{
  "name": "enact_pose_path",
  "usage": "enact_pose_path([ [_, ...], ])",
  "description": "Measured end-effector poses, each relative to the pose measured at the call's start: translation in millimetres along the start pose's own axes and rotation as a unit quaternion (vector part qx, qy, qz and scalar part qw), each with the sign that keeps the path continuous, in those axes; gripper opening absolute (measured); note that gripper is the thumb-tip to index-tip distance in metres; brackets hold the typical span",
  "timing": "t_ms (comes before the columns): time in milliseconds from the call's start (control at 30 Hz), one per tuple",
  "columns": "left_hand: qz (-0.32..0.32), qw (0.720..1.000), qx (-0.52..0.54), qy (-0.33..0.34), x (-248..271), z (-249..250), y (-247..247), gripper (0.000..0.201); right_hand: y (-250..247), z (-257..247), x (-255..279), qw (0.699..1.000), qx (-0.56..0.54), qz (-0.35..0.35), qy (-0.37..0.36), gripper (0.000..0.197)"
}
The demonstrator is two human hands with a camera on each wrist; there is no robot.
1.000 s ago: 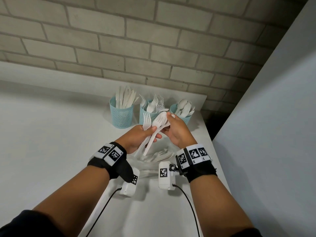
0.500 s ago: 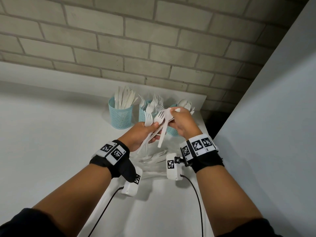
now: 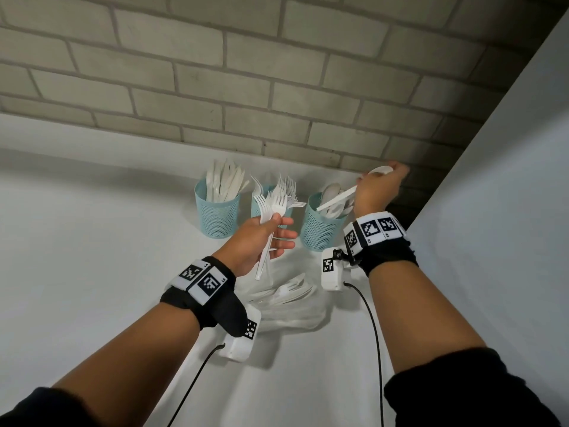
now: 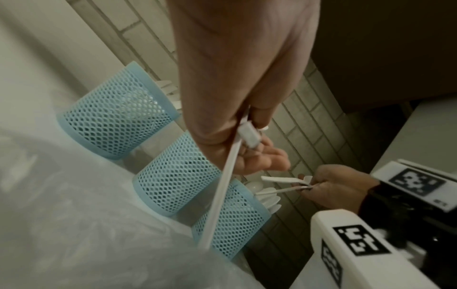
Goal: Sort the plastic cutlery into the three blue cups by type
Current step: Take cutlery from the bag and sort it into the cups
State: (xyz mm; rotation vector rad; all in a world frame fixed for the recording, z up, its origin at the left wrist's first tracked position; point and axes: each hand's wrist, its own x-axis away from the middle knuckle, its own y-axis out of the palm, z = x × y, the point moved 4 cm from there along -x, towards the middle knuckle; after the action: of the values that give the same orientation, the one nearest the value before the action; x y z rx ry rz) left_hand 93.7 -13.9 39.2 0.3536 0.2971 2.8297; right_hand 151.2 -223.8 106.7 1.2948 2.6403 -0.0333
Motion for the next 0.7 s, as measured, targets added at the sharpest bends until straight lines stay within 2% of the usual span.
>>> enact_pose_path([
  [133, 0.005, 1.000, -0.002, -0.005, -3, -2, -3, 0.030, 3, 6, -1, 0.998, 0.019, 0.011, -0.061, 0.037],
  [300, 0.013, 1.000, -0.002, -0.010, -7, -5, -3, 0.029, 11, 19, 10, 0.969, 0.153, -0.050, -0.185, 0.029],
  [367, 0.015, 1.000, -0.005, -0.008, -8, -9, -3, 0.027, 18, 30, 14, 0.937, 0.258, -0.118, -0.204, 0.028],
  [433, 0.007, 1.000, -0.013, -0.004, -10, -12, -2, 0.026, 25, 42, 20, 0.873, 0.399, -0.190, -0.208, 0.028],
  [467, 0.002, 1.000, -0.012, -0.003, -10, -14, -1, 0.025, 27, 45, 24, 0.848, 0.435, -0.216, -0.210, 0.029],
  [500, -0.001, 1.000, -0.009, -0.003, -10, -13, 0, 0.025, 28, 44, 28, 0.838, 0.449, -0.228, -0.211, 0.029],
  [533, -0.002, 1.000, -0.004, -0.003, -10, -13, 0, 0.024, 29, 40, 31, 0.839, 0.446, -0.224, -0.216, 0.029],
  [633, -0.012, 0.999, 0.033, -0.011, -9, -9, 2, 0.024, 29, 15, 45, 0.867, 0.381, -0.198, -0.253, 0.032],
  [700, -0.029, 0.996, 0.080, -0.023, -6, -7, 3, 0.027, 36, 2, 58, 0.883, 0.288, -0.268, -0.256, 0.035],
])
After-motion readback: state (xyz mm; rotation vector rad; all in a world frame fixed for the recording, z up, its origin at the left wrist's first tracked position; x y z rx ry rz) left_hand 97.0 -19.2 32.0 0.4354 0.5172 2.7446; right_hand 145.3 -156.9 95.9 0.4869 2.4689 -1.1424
